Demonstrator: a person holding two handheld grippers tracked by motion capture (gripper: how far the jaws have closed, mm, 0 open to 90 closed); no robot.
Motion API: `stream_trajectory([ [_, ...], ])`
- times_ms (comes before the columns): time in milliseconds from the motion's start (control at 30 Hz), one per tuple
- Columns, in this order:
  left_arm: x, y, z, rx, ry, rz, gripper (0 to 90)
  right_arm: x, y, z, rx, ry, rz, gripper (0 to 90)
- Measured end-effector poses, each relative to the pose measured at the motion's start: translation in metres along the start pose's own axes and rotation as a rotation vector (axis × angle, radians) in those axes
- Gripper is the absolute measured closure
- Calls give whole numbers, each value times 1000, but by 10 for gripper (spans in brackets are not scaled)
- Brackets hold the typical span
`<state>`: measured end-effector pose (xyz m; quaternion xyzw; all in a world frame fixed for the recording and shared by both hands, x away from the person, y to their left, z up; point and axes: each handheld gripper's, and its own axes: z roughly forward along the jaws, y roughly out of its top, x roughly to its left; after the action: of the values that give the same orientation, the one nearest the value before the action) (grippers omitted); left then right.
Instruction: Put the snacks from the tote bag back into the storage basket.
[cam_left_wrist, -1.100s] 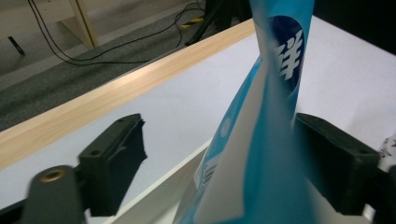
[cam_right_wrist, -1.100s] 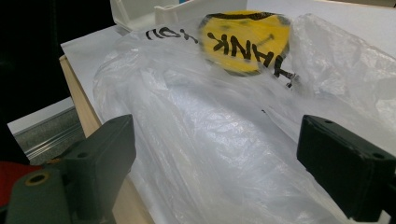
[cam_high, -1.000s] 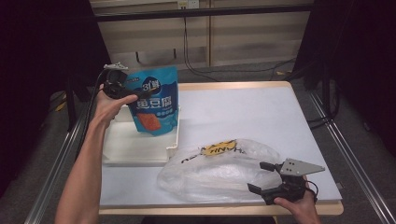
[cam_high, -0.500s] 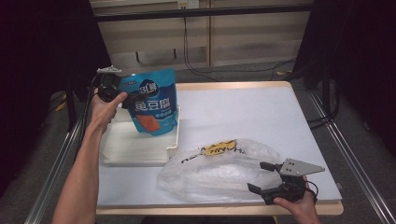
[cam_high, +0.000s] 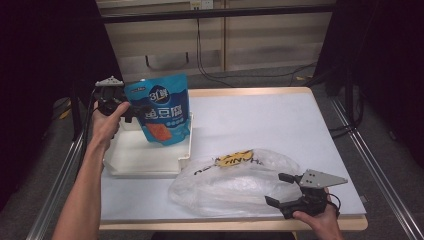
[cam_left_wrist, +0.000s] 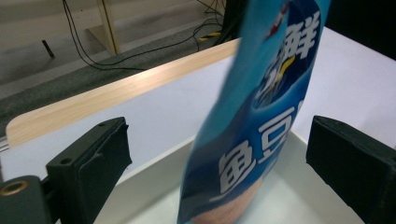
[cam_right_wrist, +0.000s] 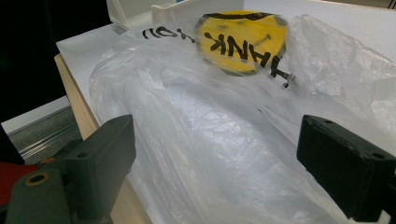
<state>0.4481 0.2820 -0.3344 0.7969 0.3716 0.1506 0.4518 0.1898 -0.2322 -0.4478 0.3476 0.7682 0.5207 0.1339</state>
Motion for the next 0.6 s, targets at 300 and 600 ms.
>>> stream_trajectory([
  [300, -5, -23, -20, -21, 43, 5, 87, -2, 0, 1, 3, -9, -1, 113],
  [600, -27, -38, -35, -36, 27, 77, 90, -3, 1, -2, -5, -28, 4, 114],
])
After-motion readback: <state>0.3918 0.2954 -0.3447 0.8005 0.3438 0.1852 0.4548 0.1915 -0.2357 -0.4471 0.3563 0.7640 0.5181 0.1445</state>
